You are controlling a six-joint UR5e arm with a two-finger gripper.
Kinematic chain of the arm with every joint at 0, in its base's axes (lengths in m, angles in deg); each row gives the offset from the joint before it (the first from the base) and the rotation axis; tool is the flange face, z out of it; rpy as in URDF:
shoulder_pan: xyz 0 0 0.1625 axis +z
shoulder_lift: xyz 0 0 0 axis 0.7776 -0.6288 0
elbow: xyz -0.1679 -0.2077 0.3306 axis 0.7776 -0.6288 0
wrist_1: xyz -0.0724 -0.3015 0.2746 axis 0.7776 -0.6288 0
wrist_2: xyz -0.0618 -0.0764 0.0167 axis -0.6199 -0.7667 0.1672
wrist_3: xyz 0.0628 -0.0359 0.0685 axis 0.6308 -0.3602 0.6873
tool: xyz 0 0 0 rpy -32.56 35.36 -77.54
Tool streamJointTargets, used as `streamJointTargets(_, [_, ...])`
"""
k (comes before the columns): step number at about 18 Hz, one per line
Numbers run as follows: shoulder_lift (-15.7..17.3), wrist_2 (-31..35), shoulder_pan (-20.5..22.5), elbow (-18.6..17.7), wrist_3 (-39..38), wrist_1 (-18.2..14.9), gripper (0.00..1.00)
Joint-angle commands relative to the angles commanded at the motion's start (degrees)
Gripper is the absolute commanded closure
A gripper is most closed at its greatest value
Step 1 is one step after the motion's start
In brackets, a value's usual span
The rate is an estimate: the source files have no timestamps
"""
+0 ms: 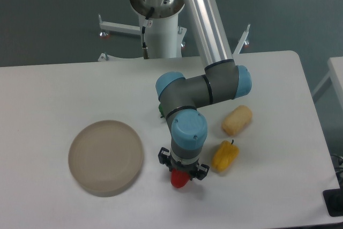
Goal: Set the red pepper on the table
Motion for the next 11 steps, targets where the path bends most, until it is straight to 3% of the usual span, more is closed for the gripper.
streamJointTargets(11, [0.09,0.09,0.0,-0.26,0.26,0.09,0.45])
